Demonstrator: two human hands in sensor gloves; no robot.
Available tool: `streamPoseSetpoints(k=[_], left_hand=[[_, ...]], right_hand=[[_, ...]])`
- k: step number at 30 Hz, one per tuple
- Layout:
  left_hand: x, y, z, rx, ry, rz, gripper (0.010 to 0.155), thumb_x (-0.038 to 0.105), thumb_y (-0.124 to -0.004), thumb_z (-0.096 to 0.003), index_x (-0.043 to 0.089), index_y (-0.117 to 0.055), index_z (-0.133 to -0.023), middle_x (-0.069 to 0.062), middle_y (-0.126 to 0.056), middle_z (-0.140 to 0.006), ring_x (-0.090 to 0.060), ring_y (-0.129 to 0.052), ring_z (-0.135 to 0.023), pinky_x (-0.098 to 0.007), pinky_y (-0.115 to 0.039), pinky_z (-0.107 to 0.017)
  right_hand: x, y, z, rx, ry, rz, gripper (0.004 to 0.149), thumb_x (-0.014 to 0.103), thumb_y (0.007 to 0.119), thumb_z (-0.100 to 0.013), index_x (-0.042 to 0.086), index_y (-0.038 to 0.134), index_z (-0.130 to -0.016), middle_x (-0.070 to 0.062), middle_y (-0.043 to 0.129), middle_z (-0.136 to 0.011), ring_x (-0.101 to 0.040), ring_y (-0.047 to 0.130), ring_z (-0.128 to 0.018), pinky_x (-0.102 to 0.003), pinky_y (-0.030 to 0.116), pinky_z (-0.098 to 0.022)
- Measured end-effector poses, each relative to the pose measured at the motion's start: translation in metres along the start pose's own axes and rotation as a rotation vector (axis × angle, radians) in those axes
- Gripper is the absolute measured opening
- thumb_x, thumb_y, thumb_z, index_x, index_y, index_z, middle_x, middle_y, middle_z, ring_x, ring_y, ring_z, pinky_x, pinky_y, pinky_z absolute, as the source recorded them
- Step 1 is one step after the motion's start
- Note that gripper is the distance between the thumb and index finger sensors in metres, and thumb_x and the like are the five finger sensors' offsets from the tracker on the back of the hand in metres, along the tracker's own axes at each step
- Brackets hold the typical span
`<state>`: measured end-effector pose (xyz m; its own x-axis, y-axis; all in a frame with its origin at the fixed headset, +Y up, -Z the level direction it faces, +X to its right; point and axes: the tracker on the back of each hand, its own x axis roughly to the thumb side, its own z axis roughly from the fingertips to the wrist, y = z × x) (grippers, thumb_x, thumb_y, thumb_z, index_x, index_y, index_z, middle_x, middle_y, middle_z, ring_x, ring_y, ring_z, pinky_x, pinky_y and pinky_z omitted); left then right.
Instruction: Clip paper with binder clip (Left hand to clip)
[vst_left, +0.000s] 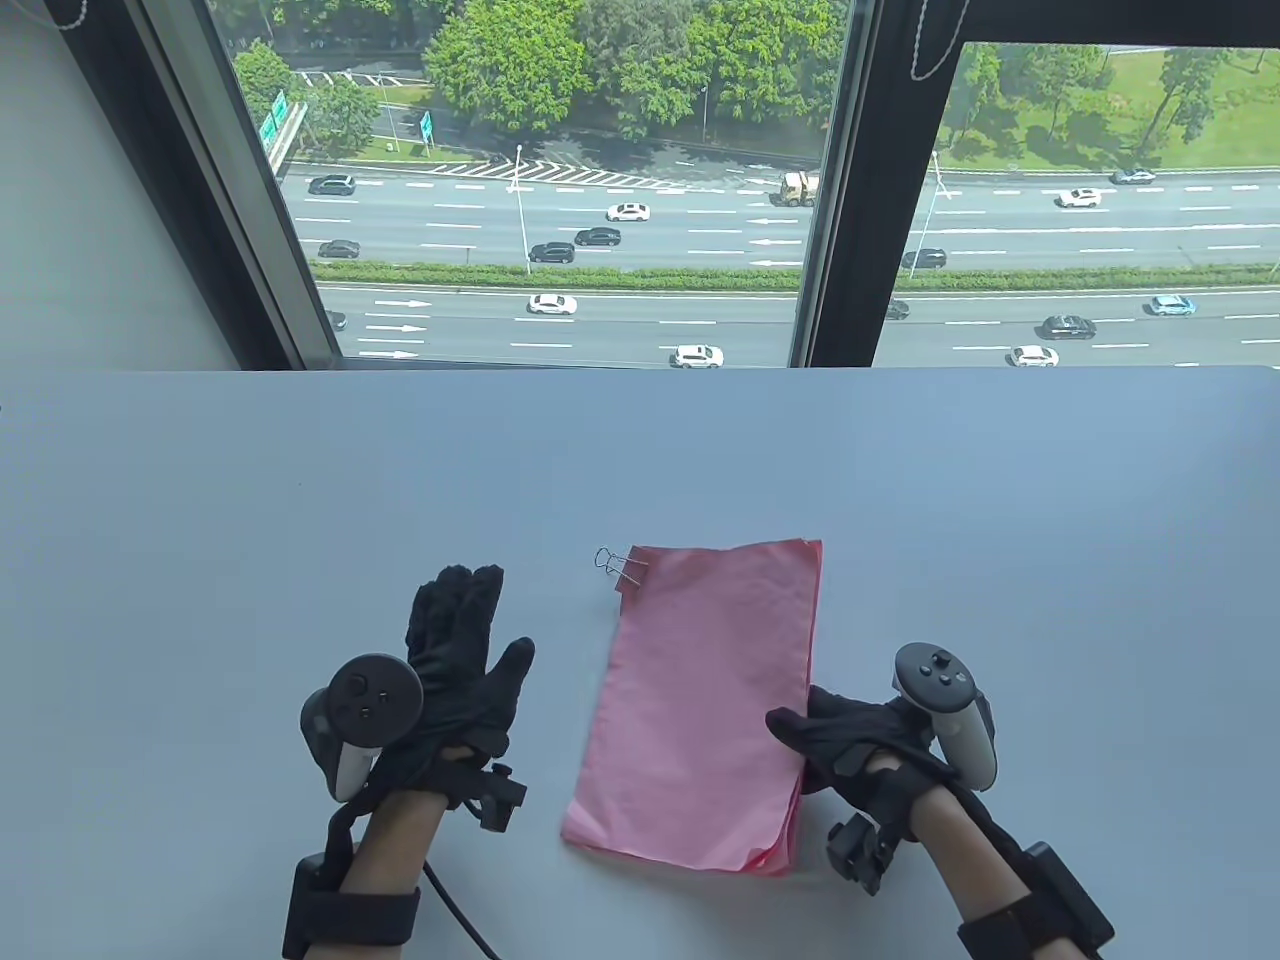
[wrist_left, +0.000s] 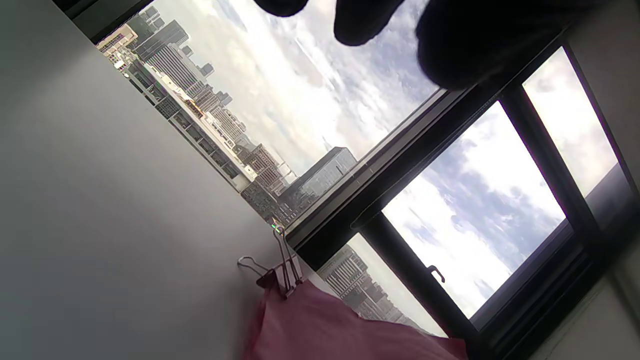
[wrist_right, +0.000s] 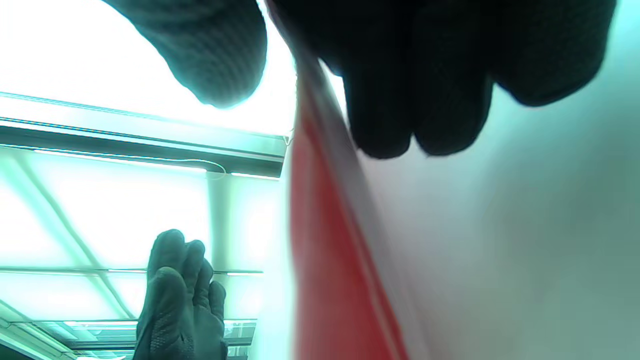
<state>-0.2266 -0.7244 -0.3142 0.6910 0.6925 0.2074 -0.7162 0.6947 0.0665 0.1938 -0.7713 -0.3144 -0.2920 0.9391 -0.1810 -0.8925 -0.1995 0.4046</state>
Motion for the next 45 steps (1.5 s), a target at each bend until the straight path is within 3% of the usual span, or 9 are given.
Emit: streamPoseSetpoints(k=[2,6,9,12,16,24,30,45], left_hand=[[0.000,-0.003,0.000,-0.073,0.029,-0.120,0.081,0.061,-0.069,-0.0495,0.038,-0.032,-0.117,-0.005,-0.009,-0.121,-0.033,0.009,-0.100,-0.055,-0.004,-0.067],[-0.006,-0.004,-0.002,-0.102,0.078,-0.324,0.080,0.062,-0.068,-0.0499,0.041,-0.029,-0.117,-0.002,0.001,-0.118,-0.028,0.019,-0.096,-0.054,0.007,-0.061],[-0.009,-0.005,-0.004,-0.130,0.108,-0.406,0.083,0.065,-0.069,-0.0491,0.040,-0.031,-0.118,-0.002,0.001,-0.119,-0.028,0.020,-0.095,-0.054,0.009,-0.059],[-0.011,-0.004,-0.006,-0.139,0.103,-0.455,0.083,0.066,-0.070,-0.0488,0.040,-0.032,-0.118,-0.002,0.000,-0.119,-0.028,0.020,-0.095,-0.054,0.010,-0.058],[-0.009,0.003,-0.005,-0.102,0.072,-0.424,0.086,0.067,-0.070,-0.0480,0.041,-0.027,-0.117,-0.002,-0.001,-0.120,-0.028,0.020,-0.096,-0.054,0.012,-0.056],[-0.004,0.011,0.000,0.032,-0.004,-0.383,0.085,0.066,-0.071,-0.0472,0.042,-0.025,-0.115,-0.002,-0.003,-0.120,-0.028,0.016,-0.098,-0.054,0.011,-0.056],[-0.015,0.010,-0.001,0.006,0.045,-0.364,0.086,0.066,-0.071,-0.0474,0.041,-0.025,-0.115,-0.003,-0.004,-0.120,-0.028,0.016,-0.098,-0.055,0.010,-0.057],[-0.020,0.008,-0.002,-0.032,0.079,-0.339,0.085,0.065,-0.070,-0.0480,0.039,-0.026,-0.116,-0.003,-0.005,-0.120,-0.028,0.015,-0.098,-0.055,0.008,-0.058]], right_hand=[[0.003,-0.012,0.008,-0.120,-0.029,0.135,0.084,0.052,0.078,-0.045,-0.002,0.050,-0.104,-0.026,0.080,-0.089,-0.053,0.081,-0.073,-0.061,0.073,-0.044],[0.010,-0.035,0.023,-0.332,-0.074,0.415,0.083,0.053,0.079,-0.044,0.003,0.052,-0.105,-0.029,0.072,-0.095,-0.056,0.071,-0.079,-0.064,0.068,-0.047],[0.014,-0.044,0.027,-0.373,-0.077,0.600,0.084,0.054,0.081,-0.044,0.013,0.047,-0.108,-0.028,0.057,-0.104,-0.058,0.051,-0.088,-0.067,0.058,-0.054],[0.018,-0.048,0.029,-0.338,-0.038,0.776,0.084,0.058,0.078,-0.045,0.026,0.036,-0.110,-0.020,0.024,-0.112,-0.055,0.015,-0.094,-0.069,0.031,-0.064],[0.022,-0.047,0.033,-0.359,-0.063,0.857,0.086,0.060,0.078,-0.044,0.030,0.034,-0.111,-0.013,0.005,-0.110,-0.047,-0.008,-0.090,-0.069,0.006,-0.058],[0.022,-0.063,0.040,-0.457,-0.148,0.856,0.093,0.071,0.071,-0.041,0.029,0.025,-0.110,-0.012,0.002,-0.110,-0.045,-0.009,-0.090,-0.068,0.006,-0.059],[0.017,-0.063,0.037,-0.422,-0.073,0.857,0.097,0.072,0.068,-0.042,0.025,0.013,-0.107,-0.012,-0.003,-0.108,-0.045,-0.011,-0.089,-0.068,0.004,-0.058],[0.016,-0.053,0.034,-0.360,-0.054,0.845,0.098,0.069,0.068,-0.044,0.020,0.013,-0.107,-0.013,-0.004,-0.107,-0.045,-0.014,-0.087,-0.067,0.002,-0.058]])
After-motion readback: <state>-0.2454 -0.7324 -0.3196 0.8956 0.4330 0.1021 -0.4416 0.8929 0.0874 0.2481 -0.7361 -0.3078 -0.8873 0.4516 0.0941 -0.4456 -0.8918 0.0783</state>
